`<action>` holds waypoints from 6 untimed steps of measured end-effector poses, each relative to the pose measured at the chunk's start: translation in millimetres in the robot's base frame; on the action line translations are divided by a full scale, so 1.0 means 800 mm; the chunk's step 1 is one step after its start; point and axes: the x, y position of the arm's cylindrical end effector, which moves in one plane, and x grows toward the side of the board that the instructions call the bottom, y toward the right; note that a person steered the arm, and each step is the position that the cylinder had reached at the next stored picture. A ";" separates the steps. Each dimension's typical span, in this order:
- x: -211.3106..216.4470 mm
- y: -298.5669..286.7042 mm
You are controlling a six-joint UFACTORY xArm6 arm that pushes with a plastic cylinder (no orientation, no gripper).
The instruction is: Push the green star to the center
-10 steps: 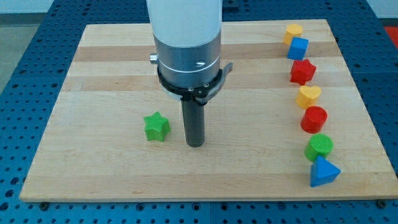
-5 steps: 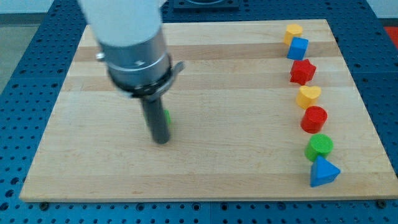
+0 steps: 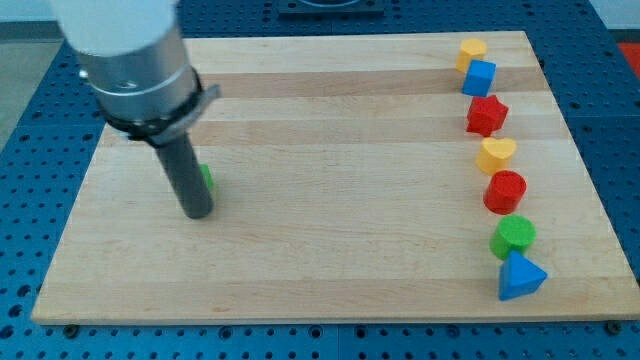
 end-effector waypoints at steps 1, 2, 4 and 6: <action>-0.010 -0.041; -0.021 -0.073; -0.092 0.027; -0.036 0.008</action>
